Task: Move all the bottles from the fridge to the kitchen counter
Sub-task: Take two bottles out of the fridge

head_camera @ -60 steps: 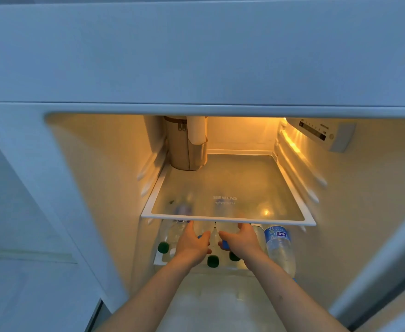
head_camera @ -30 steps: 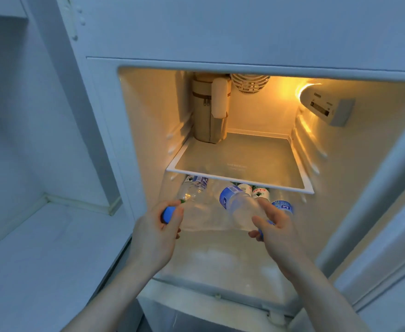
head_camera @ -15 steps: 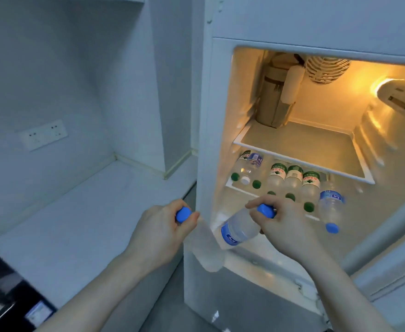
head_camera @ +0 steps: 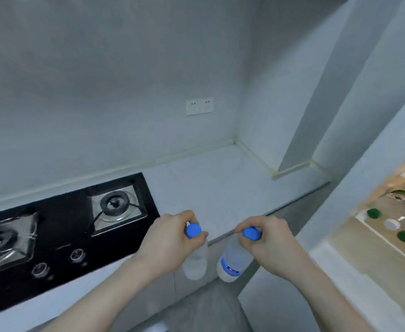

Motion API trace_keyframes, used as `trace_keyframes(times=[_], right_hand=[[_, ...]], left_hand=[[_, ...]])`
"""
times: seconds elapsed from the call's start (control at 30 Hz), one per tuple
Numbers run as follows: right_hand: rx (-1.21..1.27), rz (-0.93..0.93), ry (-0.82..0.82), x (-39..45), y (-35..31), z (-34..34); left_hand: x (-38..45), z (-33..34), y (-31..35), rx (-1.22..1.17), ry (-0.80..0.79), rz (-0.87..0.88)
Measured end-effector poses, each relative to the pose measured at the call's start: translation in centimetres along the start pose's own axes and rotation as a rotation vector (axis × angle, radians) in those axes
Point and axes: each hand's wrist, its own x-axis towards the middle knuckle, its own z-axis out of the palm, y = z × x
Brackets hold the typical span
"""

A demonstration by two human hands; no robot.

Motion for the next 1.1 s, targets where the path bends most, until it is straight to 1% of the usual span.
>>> trace_keyframes(times=[0.1, 0.27, 0.47, 0.6, 0.67, 0.77, 0.87, 1.1], right_hand=[[-0.017, -0.142, -0.141, 3.2, -2.8, 2.9], [-0.079, -0.355, -0.318, 6.2, -8.1, 8.7], [-0.169, -0.593, -0.495, 6.6, -15.7, 16.1], [-0.218, -0.783, -0.630, 4.5, -22.8, 22.1], [-0.231, -0.858, -0.656, 3.2, -25.7, 24.9], [-0.222, -0.915, -0.721, 0.6, -30.4, 29.8], [-0.206, -0.966, -0.751, -1.9, -34.9, 34.2], [-0.219, -1.061, -0.796, -7.5, -44.3, 43.2]], left_hand=[[-2.4, -2.2, -3.0, 0.015, 0.128, -0.143], [-7.7, -5.6, -7.3, 0.097, 0.265, -0.366], [-15.5, -10.2, -11.6, 0.281, 0.313, -0.563], [-22.3, -14.3, -14.8, 0.388, 0.386, -0.688], [-25.2, -16.0, -16.2, 0.439, 0.409, -0.732], [-30.4, -18.9, -19.0, 0.479, 0.440, -0.800], [-34.9, -21.8, -21.7, 0.507, 0.470, -0.852], [-43.0, -28.5, -27.4, 0.571, 0.478, -0.937]])
